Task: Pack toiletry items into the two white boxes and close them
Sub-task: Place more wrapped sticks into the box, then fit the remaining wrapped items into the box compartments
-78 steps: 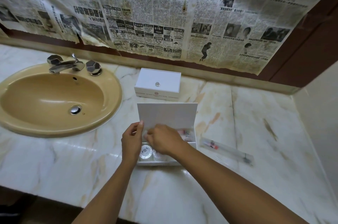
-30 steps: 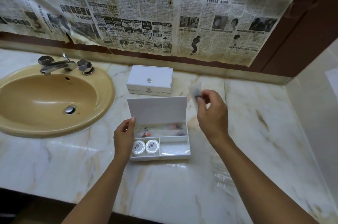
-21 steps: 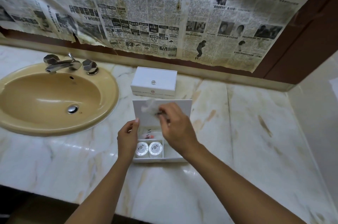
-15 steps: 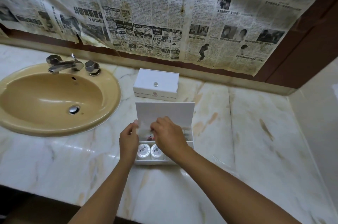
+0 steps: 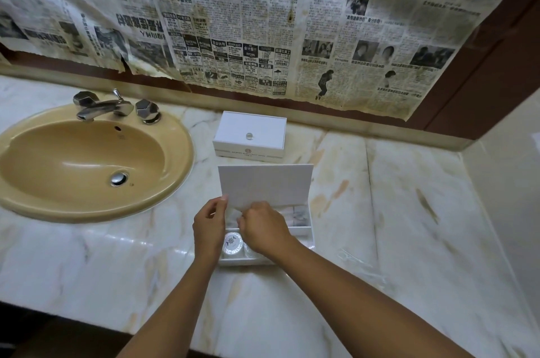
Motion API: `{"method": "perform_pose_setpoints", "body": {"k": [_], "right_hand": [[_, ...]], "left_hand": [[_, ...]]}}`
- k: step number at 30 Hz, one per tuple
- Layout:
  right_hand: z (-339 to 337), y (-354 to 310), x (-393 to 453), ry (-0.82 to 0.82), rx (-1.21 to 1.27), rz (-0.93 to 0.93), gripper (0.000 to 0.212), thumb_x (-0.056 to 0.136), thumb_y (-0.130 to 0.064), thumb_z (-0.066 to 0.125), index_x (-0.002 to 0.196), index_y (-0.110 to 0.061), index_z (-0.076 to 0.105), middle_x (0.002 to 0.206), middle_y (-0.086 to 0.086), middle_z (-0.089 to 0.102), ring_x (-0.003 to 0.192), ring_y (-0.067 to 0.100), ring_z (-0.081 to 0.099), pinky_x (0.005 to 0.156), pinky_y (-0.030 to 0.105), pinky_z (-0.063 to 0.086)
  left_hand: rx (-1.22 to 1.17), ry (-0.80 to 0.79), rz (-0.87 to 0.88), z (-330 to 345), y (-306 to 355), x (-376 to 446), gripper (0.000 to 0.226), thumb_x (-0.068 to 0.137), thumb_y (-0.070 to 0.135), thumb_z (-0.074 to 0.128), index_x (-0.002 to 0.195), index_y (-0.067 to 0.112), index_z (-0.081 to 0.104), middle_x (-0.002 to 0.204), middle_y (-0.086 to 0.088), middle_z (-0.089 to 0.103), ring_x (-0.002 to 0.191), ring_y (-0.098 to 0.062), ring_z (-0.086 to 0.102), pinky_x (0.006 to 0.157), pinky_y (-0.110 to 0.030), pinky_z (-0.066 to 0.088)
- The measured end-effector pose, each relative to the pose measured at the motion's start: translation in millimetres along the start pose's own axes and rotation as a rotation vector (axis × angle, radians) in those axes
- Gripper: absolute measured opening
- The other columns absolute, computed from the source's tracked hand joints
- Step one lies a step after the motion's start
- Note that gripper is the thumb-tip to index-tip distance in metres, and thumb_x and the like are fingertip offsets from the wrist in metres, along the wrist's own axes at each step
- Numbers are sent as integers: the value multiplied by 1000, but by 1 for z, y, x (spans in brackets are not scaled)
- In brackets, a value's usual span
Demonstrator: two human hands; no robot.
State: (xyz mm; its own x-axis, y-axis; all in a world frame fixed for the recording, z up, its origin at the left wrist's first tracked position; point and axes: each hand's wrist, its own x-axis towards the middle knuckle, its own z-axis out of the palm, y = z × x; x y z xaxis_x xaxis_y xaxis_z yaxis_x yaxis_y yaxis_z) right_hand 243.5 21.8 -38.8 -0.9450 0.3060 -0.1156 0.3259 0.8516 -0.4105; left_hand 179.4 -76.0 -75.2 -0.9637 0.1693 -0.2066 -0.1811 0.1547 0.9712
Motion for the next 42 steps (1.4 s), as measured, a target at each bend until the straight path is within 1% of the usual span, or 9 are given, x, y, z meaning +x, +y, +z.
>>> {"method": "perform_pose_setpoints", "body": {"k": [4,8,12,19,25,29,35,39,42], "right_hand": [[-7,-8,-2,29,-60,-36,32,98,-25,38,112,-10,62,111,9,56,106,27,47,84,38,38],[3,-4,-4,-102,-57,-41,40,100,-38,32,117,-11,57,121,9,53,114,27,43,94,42,34],[7,1,-10,-80,-58,-67,44,101,-40,31,118,-11,58,121,9,54,115,28,44,95,43,34],[-5,27,-39,374,151,-159,37,93,-37,41,106,-15,67,97,3,64,92,23,57,81,37,47],[-9,78,-91,608,109,4,32,92,-32,47,111,-16,67,106,1,64,102,18,53,91,31,38],[4,111,-124,545,-32,168,40,92,-38,43,120,-18,62,116,4,61,111,22,50,101,39,32],[24,146,-158,310,-185,410,58,94,-53,27,141,-22,44,142,9,47,135,28,35,112,49,9],[40,156,-166,173,-180,432,60,96,-54,21,144,-23,38,148,10,41,139,28,33,113,53,10],[42,153,-157,170,-159,422,57,98,-51,19,142,-22,41,146,11,43,138,28,36,113,53,11]], "left_hand": [[18,-3,20,-1,-2,0,23,98,30,57,86,17,71,85,-2,72,80,-17,63,77,-31,50],[20,2,19,0,-1,1,23,98,30,57,86,17,72,85,-3,72,80,-17,63,78,-32,51],[17,4,29,0,0,-1,23,98,29,56,87,17,72,86,0,73,81,-15,65,77,-28,51],[42,15,23,0,0,1,24,98,32,56,90,17,72,89,2,73,83,-12,65,77,-25,49],[58,19,22,1,-1,0,24,99,31,55,94,13,72,84,11,69,74,8,59,72,-11,43],[60,25,30,3,-1,0,22,99,29,55,90,14,70,81,12,66,69,10,57,65,-2,41],[69,42,41,4,-4,1,26,98,29,57,81,10,65,68,13,56,58,10,48,61,-3,39],[87,44,52,4,-4,1,29,98,31,56,83,9,66,70,11,58,61,7,50,61,-4,39],[88,40,47,3,-4,1,29,98,32,55,86,10,68,77,7,63,70,2,53,64,-6,42]]}}
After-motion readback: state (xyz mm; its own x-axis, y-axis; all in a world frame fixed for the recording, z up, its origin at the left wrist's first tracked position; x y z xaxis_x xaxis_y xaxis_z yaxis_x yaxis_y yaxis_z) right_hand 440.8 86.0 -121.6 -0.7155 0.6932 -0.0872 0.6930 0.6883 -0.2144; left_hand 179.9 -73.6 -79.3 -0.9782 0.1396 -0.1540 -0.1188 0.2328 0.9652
